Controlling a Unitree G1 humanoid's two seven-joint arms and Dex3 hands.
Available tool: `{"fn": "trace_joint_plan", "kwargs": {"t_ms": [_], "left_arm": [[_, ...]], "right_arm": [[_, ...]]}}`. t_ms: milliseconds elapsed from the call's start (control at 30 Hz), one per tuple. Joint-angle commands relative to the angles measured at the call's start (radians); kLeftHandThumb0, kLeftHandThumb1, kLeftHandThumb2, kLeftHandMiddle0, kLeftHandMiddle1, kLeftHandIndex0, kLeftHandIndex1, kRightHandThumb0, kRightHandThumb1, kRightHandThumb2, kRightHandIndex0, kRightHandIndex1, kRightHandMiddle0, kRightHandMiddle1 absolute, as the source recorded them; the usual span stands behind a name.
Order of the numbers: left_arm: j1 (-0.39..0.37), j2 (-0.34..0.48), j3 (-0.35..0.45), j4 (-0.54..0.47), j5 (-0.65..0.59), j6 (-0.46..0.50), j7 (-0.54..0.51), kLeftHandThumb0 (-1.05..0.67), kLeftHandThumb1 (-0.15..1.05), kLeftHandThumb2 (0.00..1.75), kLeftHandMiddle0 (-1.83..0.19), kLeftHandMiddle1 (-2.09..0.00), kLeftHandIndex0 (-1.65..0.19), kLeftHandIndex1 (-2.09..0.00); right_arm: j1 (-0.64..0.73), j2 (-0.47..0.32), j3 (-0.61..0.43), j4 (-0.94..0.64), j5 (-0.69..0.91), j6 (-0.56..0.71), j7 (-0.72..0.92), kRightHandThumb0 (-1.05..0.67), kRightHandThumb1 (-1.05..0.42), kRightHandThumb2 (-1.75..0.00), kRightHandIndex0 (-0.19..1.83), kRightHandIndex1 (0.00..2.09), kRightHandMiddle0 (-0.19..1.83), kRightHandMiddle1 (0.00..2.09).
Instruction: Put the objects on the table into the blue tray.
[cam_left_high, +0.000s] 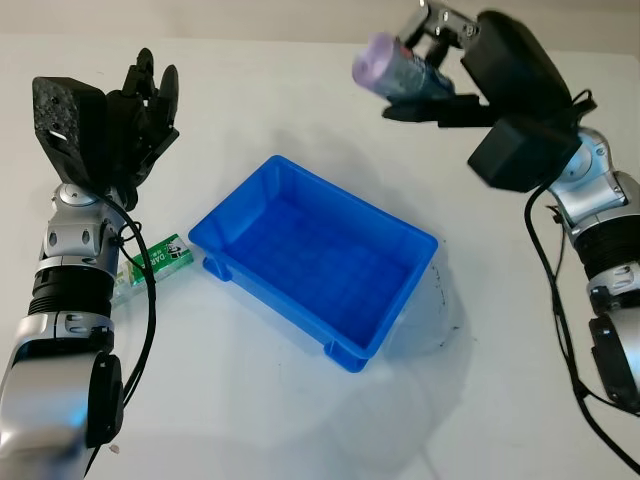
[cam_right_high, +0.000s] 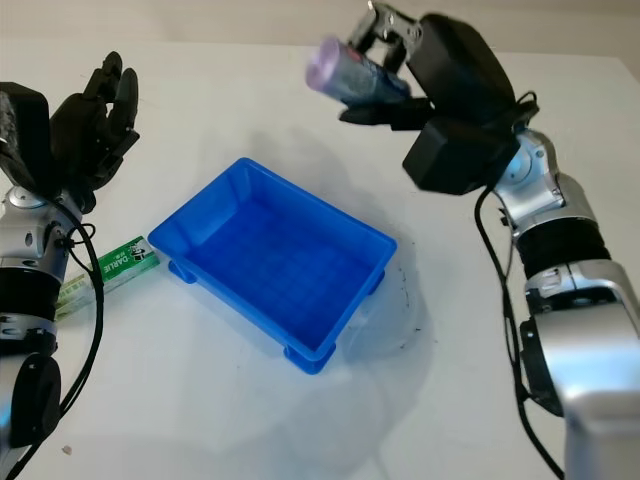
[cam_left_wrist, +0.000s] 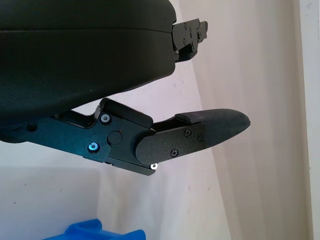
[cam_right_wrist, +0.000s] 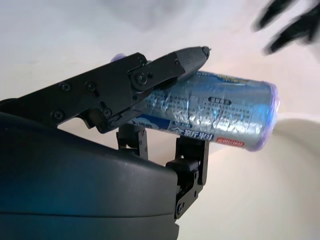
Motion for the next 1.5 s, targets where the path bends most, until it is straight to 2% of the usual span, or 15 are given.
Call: {"fn": "trace_joint_plan", "kwargs": {"t_ms": [0, 133, 200, 300, 367, 467, 533, 567, 633, 700, 767, 933, 1133, 1267, 1467], "left_arm": [[-0.012, 0.006, -0.004, -0.004, 0.003, 0.003, 0.004, -0.75, 1.05, 0.64, 0.19, -0.01, 0.19, 0.00], [-0.010, 0.008, -0.005, -0.007, 0.004, 0.005, 0.002, -0.75, 1.05, 0.65, 0.19, 0.00, 0.19, 0.00], [-0.010, 0.008, -0.006, -0.007, 0.005, 0.005, 0.002, -0.75, 1.05, 0.65, 0.19, 0.00, 0.19, 0.00], [-0.010, 0.006, -0.005, -0.005, 0.006, 0.003, 0.007, -0.75, 1.05, 0.65, 0.19, 0.00, 0.19, 0.00], [-0.010, 0.003, -0.004, -0.002, 0.006, -0.003, 0.011, -0.75, 1.05, 0.65, 0.19, 0.00, 0.19, 0.00], [-0.008, 0.002, -0.004, 0.001, 0.006, -0.011, 0.009, -0.75, 1.05, 0.65, 0.19, -0.01, 0.19, 0.00], [-0.005, 0.002, -0.004, -0.005, 0.004, -0.007, 0.007, -0.74, 1.05, 0.66, 0.19, 0.00, 0.19, 0.00], [-0.004, 0.002, -0.003, -0.007, 0.003, -0.007, 0.006, -0.75, 1.05, 0.66, 0.19, 0.00, 0.19, 0.00], [-0.002, 0.002, -0.003, -0.010, 0.003, -0.007, 0.006, -0.74, 1.05, 0.66, 0.19, 0.00, 0.19, 0.00], [-0.001, 0.001, -0.002, -0.010, 0.003, -0.006, 0.010, -0.74, 1.05, 0.66, 0.19, 0.00, 0.19, 0.00], [-0.001, 0.000, 0.001, -0.007, 0.001, -0.007, 0.010, -0.74, 1.05, 0.66, 0.19, 0.00, 0.19, 0.00], [0.001, 0.001, -0.001, -0.007, 0.001, -0.005, 0.008, -0.74, 1.05, 0.66, 0.19, 0.00, 0.19, 0.00], [-0.001, 0.000, 0.000, -0.001, 0.000, -0.010, 0.006, -0.74, 1.05, 0.65, 0.19, 0.00, 0.19, 0.00], [-0.001, -0.001, 0.000, -0.001, 0.000, -0.009, 0.008, -0.74, 1.05, 0.66, 0.19, 0.00, 0.19, 0.00], [-0.002, -0.001, -0.003, 0.005, 0.004, -0.013, 0.008, -0.74, 1.05, 0.65, 0.19, -0.01, 0.19, 0.00]], "right_arm": [[0.064, 0.012, -0.028, -0.167, 0.077, 0.103, 0.089, -0.38, -1.05, -0.33, 1.07, 2.09, 0.85, 2.09], [0.148, 0.007, -0.036, -0.433, 0.195, 0.310, 0.264, -0.38, -1.05, -0.38, 1.08, 2.09, 0.85, 2.09], [0.178, -0.012, -0.032, -0.563, 0.224, 0.453, 0.334, -0.39, -1.05, -0.36, 1.01, 2.09, 0.72, 2.09], [0.200, -0.047, -0.018, -0.665, 0.222, 0.529, 0.438, -0.42, -1.05, -0.32, 0.71, 2.09, 0.35, 2.09], [0.203, -0.069, -0.007, -0.682, 0.204, 0.534, 0.497, -0.46, -1.05, -0.30, 0.34, 2.09, 0.06, 2.07], [0.192, -0.094, 0.008, -0.666, 0.178, 0.513, 0.579, -0.53, -1.05, -0.29, 0.07, 1.97, -0.04, 1.78], [0.175, -0.113, 0.024, -0.640, 0.160, 0.482, 0.643, -0.56, -1.05, -0.28, -0.02, 1.47, -0.08, 1.29], [0.165, -0.122, 0.033, -0.625, 0.155, 0.470, 0.678, -0.58, -1.05, -0.28, -0.05, 1.06, -0.07, 0.88], [0.149, -0.133, 0.046, -0.606, 0.145, 0.466, 0.731, -0.61, -1.05, -0.31, -0.09, 0.50, -0.07, 0.35], [0.132, -0.144, 0.058, -0.596, 0.123, 0.467, 0.774, -0.64, -1.05, -0.34, -0.17, 0.20, -0.14, 0.15], [0.125, -0.145, 0.060, -0.590, 0.103, 0.454, 0.785, -0.67, -1.05, -0.35, -0.19, 0.04, -0.18, 0.04], [0.147, -0.119, 0.022, -0.576, 0.059, 0.390, 0.687, -0.76, -1.05, -0.40, -0.19, 0.00, -0.19, 0.00], [0.196, -0.033, -0.085, -0.543, 0.089, 0.407, 0.476, -0.84, -1.05, -0.50, -0.19, 0.00, -0.19, 0.00], [0.195, 0.025, -0.151, -0.418, 0.079, 0.375, 0.296, -0.80, -1.05, -0.64, -0.19, 0.00, -0.19, 0.00], [0.146, 0.103, -0.230, -0.158, 0.150, 0.488, 0.162, -0.76, -1.05, -0.69, -0.19, 0.00, -0.19, 0.00]]}}
